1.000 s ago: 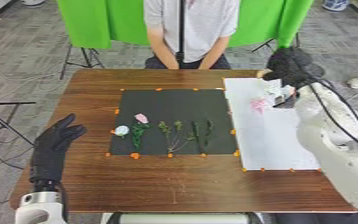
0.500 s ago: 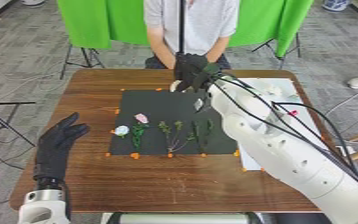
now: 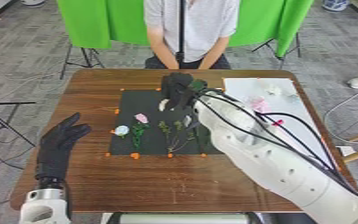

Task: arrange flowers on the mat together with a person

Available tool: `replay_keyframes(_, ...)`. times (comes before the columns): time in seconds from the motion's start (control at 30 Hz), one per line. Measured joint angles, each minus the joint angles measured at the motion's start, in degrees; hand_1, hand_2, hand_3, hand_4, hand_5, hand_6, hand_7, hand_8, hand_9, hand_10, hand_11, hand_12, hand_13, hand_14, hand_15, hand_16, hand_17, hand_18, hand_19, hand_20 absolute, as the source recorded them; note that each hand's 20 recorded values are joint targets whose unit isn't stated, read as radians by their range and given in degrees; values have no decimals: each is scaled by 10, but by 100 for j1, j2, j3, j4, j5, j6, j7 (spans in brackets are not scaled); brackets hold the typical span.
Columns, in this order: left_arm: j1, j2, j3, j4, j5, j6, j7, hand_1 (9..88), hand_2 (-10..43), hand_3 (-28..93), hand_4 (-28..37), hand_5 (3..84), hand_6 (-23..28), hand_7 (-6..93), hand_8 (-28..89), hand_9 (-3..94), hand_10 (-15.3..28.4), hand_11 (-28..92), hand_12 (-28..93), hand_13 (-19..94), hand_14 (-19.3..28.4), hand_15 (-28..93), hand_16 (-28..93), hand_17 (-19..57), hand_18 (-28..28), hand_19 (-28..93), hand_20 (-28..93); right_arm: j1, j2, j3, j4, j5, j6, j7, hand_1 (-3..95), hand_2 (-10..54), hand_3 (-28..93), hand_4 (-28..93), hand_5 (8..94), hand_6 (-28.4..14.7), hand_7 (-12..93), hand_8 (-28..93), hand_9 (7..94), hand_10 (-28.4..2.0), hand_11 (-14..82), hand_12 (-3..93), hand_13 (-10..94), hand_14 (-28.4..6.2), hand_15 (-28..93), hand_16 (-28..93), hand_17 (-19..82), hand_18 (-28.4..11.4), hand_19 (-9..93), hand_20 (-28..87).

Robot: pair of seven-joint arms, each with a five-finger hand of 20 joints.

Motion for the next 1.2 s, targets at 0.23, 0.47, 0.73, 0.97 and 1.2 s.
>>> replay_keyframes(0.23, -50, 9, 11, 23, 1, -38, -23, 212, -18, 686, -227, 493, 32, 134, -50, 514, 152, 223, 166, 416, 184, 242, 24, 91, 131, 93, 202, -62, -120, -28, 169, -89, -99, 2, 849, -95, -283, 379, 766, 29, 193, 73, 897, -83, 86, 334, 937, 1, 491, 222, 644, -101, 902, 248)
replay_keyframes(0.47, -4, 10, 8, 4, 1, -41, 0, 212, -20, 688, -227, 493, 31, 134, -50, 513, 152, 223, 166, 415, 184, 243, 24, 90, 132, 94, 201, -117, -125, -63, 161, -155, -189, -5, 795, -95, -283, 439, 718, 36, 192, 36, 812, -108, 166, 216, 937, 0, 473, 231, 637, -101, 901, 237)
replay_keyframes(0.73, -9, 7, 10, 10, 2, -43, 1, 214, -19, 686, -227, 493, 32, 134, -51, 514, 153, 222, 166, 415, 183, 241, 24, 90, 132, 94, 201, -120, -127, -45, 190, -315, -398, -60, 758, -95, -268, 514, 695, 40, 188, -13, 772, -117, 162, 190, 937, -2, 462, 237, 631, -100, 900, 237)
replay_keyframes(0.97, -4, 4, 9, 10, 2, -43, 10, 213, -20, 687, -226, 492, 32, 133, -51, 514, 152, 223, 166, 415, 184, 242, 24, 90, 133, 95, 201, -120, -122, -34, 228, -412, -456, -134, 445, -95, 686, -240, 677, 44, 191, -95, 746, -119, 152, 184, 937, -3, 451, 240, 629, -100, 888, 265)
replay_keyframes(1.2, 4, -2, 6, 7, 2, -43, 29, 214, -20, 686, -226, 491, 32, 134, -50, 513, 152, 222, 166, 415, 183, 241, 24, 90, 133, 95, 200, -246, -109, 296, 50, -364, -500, -186, 431, -95, 687, -241, 640, 31, 180, -102, 719, -121, 140, 181, 933, -10, 404, 249, 617, -98, 874, 251)
